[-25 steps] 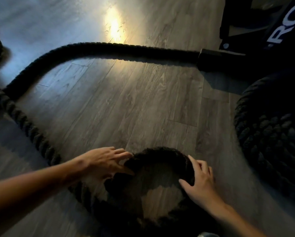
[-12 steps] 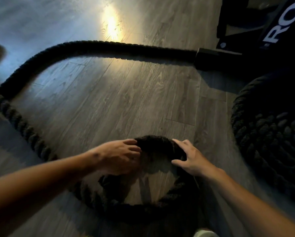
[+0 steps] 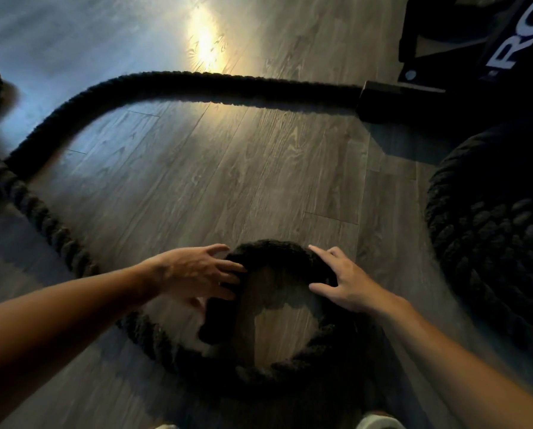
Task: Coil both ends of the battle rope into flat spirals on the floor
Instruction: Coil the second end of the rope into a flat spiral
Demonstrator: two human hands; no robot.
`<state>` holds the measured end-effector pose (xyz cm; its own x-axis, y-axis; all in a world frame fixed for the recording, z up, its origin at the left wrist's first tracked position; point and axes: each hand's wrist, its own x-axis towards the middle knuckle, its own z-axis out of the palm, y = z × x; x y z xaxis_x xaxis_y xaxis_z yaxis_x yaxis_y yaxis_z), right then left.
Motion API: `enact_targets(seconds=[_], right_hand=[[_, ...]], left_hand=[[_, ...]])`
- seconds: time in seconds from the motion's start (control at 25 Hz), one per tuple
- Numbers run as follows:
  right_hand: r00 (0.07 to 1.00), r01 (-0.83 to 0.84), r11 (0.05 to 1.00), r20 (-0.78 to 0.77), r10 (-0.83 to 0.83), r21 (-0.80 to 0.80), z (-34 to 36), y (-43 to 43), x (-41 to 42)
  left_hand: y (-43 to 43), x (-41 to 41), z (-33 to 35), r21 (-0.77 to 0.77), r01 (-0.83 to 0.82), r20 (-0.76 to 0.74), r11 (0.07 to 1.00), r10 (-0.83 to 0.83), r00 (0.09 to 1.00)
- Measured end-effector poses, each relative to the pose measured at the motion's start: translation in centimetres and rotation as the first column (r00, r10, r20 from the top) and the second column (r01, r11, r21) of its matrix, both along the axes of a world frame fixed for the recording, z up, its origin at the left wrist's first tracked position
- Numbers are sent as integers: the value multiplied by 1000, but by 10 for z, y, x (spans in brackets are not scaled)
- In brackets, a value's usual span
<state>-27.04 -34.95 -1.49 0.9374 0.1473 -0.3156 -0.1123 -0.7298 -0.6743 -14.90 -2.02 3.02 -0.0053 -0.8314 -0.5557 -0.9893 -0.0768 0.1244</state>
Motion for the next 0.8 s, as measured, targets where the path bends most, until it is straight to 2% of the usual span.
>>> enact_targets(seconds=[0.04,0.12,0.2,0.28,0.36,0.4,0.48,0.6,0.64,0.68,0.8], right_hand=[[996,89,994,7,-90,59,-2,3,-3],[956,288,935,-3,-294,205,-5,12,-10],[870,471,828,-5,-493,305,-11,24,-20],[790,577,761,35,-612,298,-15,42,-35],[783,592,750,5,-621,295,-15,62,-47],[804,575,758,-43,-593,308,-13,72,-49],[861,505,805,-122,-493,312,-10,86,-46],[902,429,865,-170,-397,259,-2,94,-31],[902,431,870,-152,-404,238,-1,94,-28],[898,440,870,-119,-424,222,-1,95,-27],[876,477,864,-13,-481,161,-3,100,-31]], left_hand=[[-7,-5,-6,-87,110,137,990,-97,986],[-29,-27,-9,-211,88,303,973,-20,953],[-50,-60,-23,-271,-102,293,957,183,938],[-58,-83,-35,-279,-376,192,884,435,880],[-54,-87,-37,-277,-662,99,696,706,701],[-50,-86,-35,-273,-747,68,606,787,613],[-53,-82,-32,-237,-873,-8,425,898,440],[-66,-78,-28,-108,-990,-165,85,981,103],[-70,-78,-29,-88,-996,-177,27,983,43],[-73,-78,-30,-92,-996,-179,12,983,29],[-68,-82,-30,-155,-987,-232,39,970,75]])
